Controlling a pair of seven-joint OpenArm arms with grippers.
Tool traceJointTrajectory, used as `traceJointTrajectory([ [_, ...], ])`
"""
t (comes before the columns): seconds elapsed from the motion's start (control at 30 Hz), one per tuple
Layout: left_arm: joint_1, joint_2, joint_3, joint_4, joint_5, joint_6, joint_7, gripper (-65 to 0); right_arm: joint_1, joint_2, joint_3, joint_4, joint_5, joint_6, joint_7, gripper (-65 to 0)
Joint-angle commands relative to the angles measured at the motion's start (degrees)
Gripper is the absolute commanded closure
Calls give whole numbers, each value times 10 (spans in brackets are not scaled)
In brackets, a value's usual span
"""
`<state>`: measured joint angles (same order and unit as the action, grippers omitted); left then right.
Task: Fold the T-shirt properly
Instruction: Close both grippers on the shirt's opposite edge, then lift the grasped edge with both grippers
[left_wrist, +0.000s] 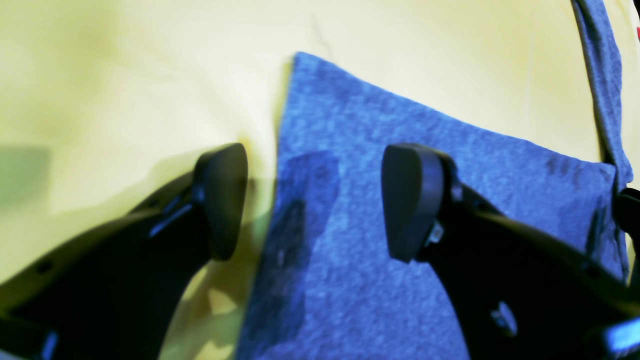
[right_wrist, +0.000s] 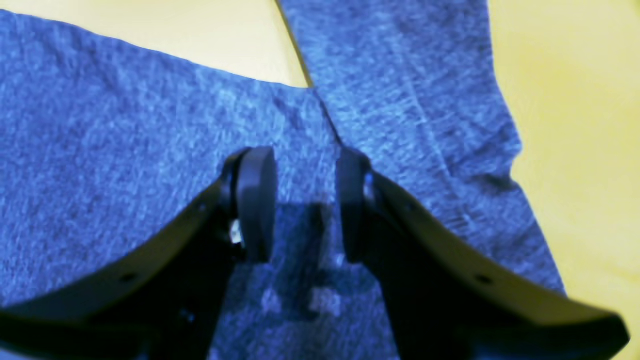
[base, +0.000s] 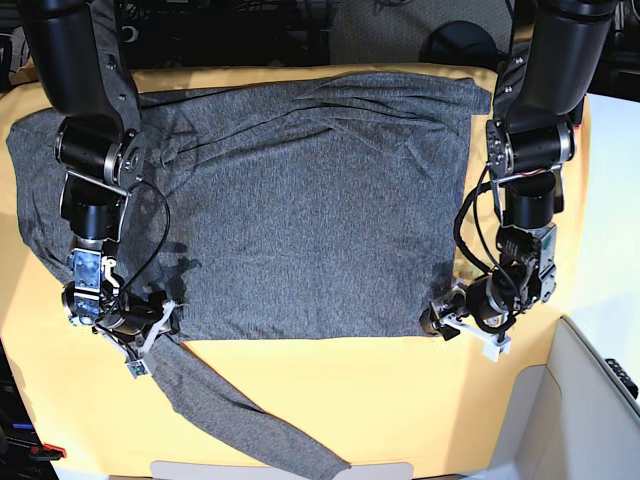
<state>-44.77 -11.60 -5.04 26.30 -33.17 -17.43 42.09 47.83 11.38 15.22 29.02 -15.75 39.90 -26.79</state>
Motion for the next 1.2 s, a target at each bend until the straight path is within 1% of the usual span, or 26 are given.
traceJointTrajectory([
  [0.0, -21, 6, 0, 6, -1, -2, 11, -407, 21, 7, 1, 19, 8, 1, 13, -215],
  [0.13, -25, 14, 0, 6, -1, -2, 11, -407, 9, 6, 1, 36, 8, 1, 13, -215],
  [0.37, -26, 14, 0, 6, -1, -2, 10, -407, 4, 6, 1, 42, 8, 1, 13, -215],
  [0.43, -26, 13, 1, 6, -1, -2, 7, -393, 4, 6, 1, 42, 8, 1, 13, -215],
  [0.5, -23, 11, 1, 6, -1, -2, -6, -336, 4, 6, 1, 42, 8, 1, 13, -215],
  [0.53, -23, 10, 1, 6, -1, -2, -12, -296, 2, 6, 1, 42, 8, 1, 13, -215],
  [0.63, -22, 9, 1, 5, -1, -2, -23, -144, 1, 6, 1, 42, 8, 1, 13, -215],
  [0.67, -22, 8, 1, 5, -1, -2, -26, -83, 1, 6, 1, 42, 8, 1, 13, -215],
  [0.7, -22, 8, 1, 4, 0, -2, -27, -35, 1, 6, 1, 42, 8, 1, 13, -215],
  [0.73, -22, 8, 1, 4, 0, -2, -30, 0, 1, 6, 1, 42, 8, 1, 13, -215],
  [0.83, -22, 8, 1, 4, 1, -2, -33, -10, 2, 6, 1, 42, 8, 1, 13, -215],
  [0.93, -22, 8, 1, 4, 1, -2, -33, -2, 14, 12, 2, 42, 8, 1, 13, -218],
  [1.03, -21, 8, 2, 4, 1, -2, -33, -1, 49, 37, 2, 26, 8, 1, 13, -219],
  [1.17, -12, 8, 2, 4, 1, -2, -33, -1, 100, 69, 2, -30, 8, 1, 14, -221],
])
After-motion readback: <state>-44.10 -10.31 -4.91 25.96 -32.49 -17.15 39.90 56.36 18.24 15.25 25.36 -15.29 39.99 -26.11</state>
